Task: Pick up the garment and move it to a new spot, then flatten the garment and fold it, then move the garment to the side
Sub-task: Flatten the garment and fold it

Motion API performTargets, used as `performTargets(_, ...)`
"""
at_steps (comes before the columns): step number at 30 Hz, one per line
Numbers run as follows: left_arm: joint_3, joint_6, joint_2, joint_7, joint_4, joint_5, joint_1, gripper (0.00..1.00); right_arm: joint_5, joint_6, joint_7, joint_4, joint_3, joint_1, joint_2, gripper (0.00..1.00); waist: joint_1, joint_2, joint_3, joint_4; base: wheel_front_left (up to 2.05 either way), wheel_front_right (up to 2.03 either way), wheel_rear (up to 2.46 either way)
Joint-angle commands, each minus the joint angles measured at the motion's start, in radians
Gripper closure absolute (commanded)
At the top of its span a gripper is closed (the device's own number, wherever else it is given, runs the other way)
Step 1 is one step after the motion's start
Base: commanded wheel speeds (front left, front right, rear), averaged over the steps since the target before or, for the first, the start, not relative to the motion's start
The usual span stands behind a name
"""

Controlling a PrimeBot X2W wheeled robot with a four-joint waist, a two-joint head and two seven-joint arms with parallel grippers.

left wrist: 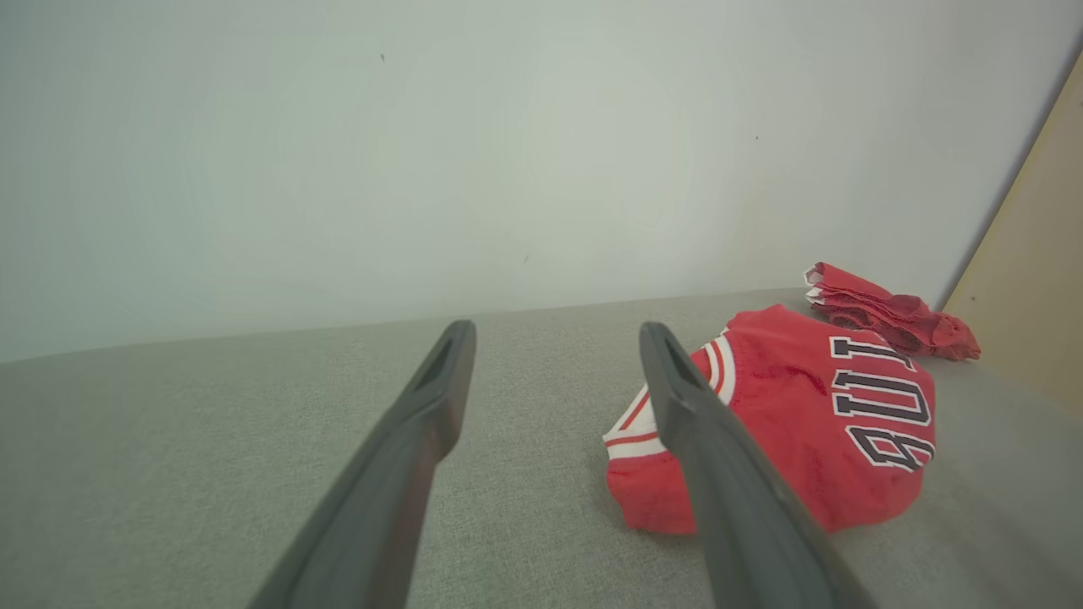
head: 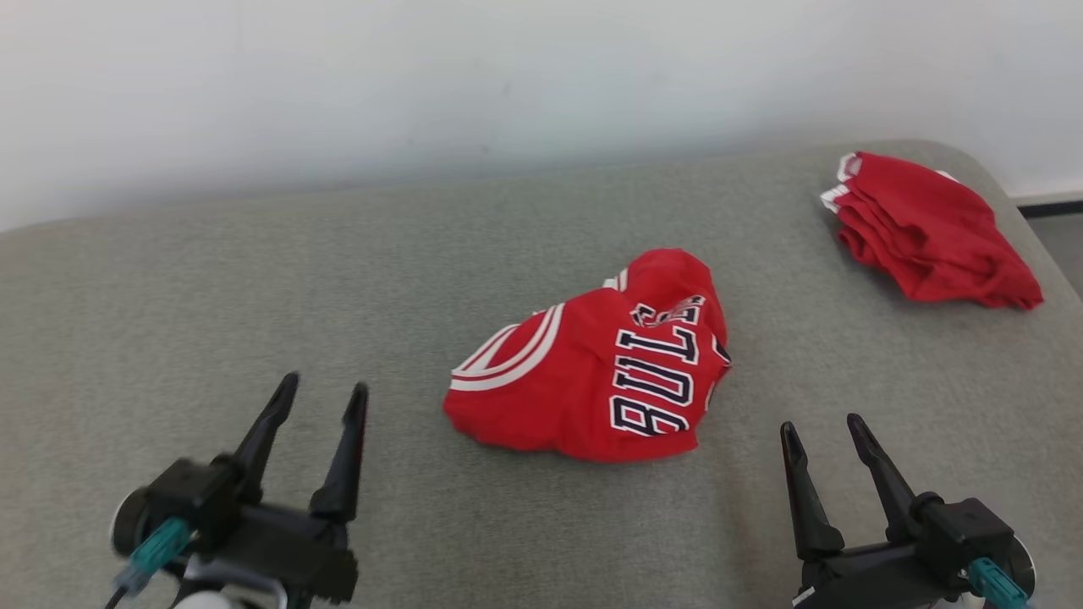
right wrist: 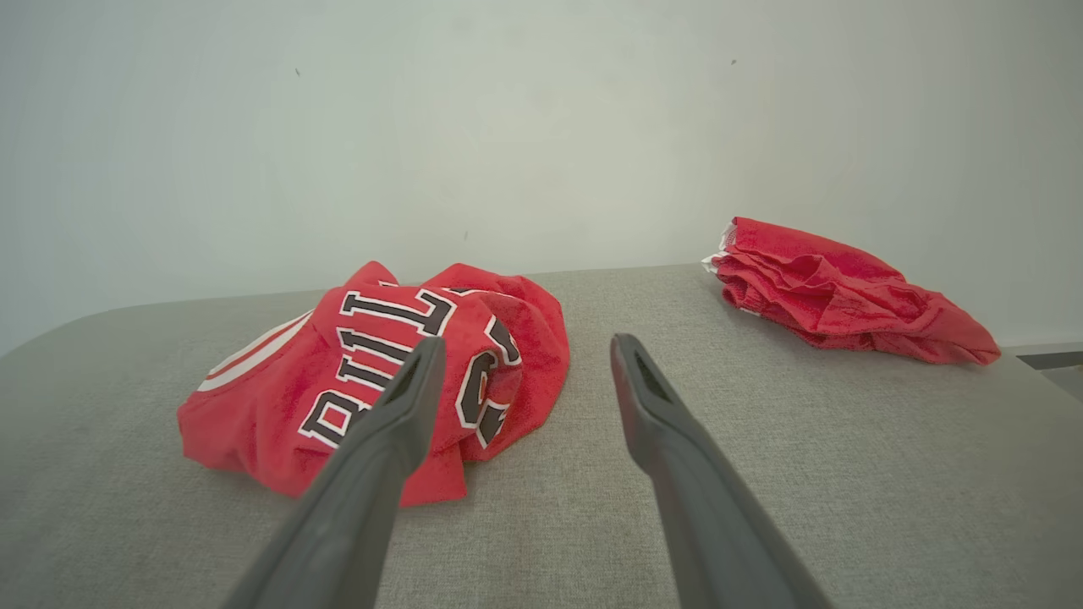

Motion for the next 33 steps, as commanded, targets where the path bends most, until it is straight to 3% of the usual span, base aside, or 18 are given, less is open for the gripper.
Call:
performTargets(1,-0.012,-0.001,0.004,0.002,0.015,-0.01,-0.03,0.0,0.01,-0.003,-0.008,0.004,0.002,-0.009,-0.002,0.0,-0.0002,-0.0001,0.036,-0.044,0.0,0.0,0.0)
performTargets(12,-0.176,-0.007,0.055,0.022,0.248,-0.088,-0.25,0.0,0.023,-0.003,-0.053,0.054,0.0,-0.071,0.003,0.0,-0.0002,-0.0001,0.133,-0.157,0.0,0.0,0.0)
performTargets(19,-0.258,-0.006,0.078,0.033,0.383,-0.147,-0.322,0.0,0.029,-0.003,-0.076,0.081,0.004,-0.097,0.006,0.0,-0.0002,-0.0001,0.174,-0.187,0.0,0.0,0.0)
performTargets(26,-0.317,-0.006,0.06,0.05,0.484,-0.237,-0.343,0.0,0.037,-0.003,-0.095,0.11,0.004,-0.111,0.008,0.0,-0.0002,-0.0001,0.184,-0.201,0.0,0.0,0.0)
performTargets(27,-0.33,-0.006,0.06,0.052,0.483,-0.251,-0.343,0.52,0.037,-0.003,-0.097,0.113,0.002,-0.112,0.008,0.0,-0.0002,-0.0001,0.184,-0.201,0.0,0.0,0.0)
performTargets(28,-0.34,-0.006,0.067,0.051,0.484,-0.269,-0.346,0.95,0.037,-0.003,-0.097,0.116,0.0,-0.113,0.008,0.0,-0.0002,-0.0001,0.183,-0.2,0.0,0.0,0.0)
performTargets(29,-0.352,-0.006,0.071,0.047,0.484,-0.282,-0.347,1.0,0.035,-0.003,-0.099,0.118,-0.001,-0.114,0.008,0.0,-0.0002,-0.0001,0.181,-0.198,0.0,0.0,0.0)
performTargets(33,-0.385,-0.006,0.08,0.026,0.491,-0.301,-0.364,1.0,0.032,-0.003,-0.104,0.122,-0.008,-0.116,0.008,0.0,-0.0002,-0.0001,0.168,-0.187,0.0,0.0,0.0)
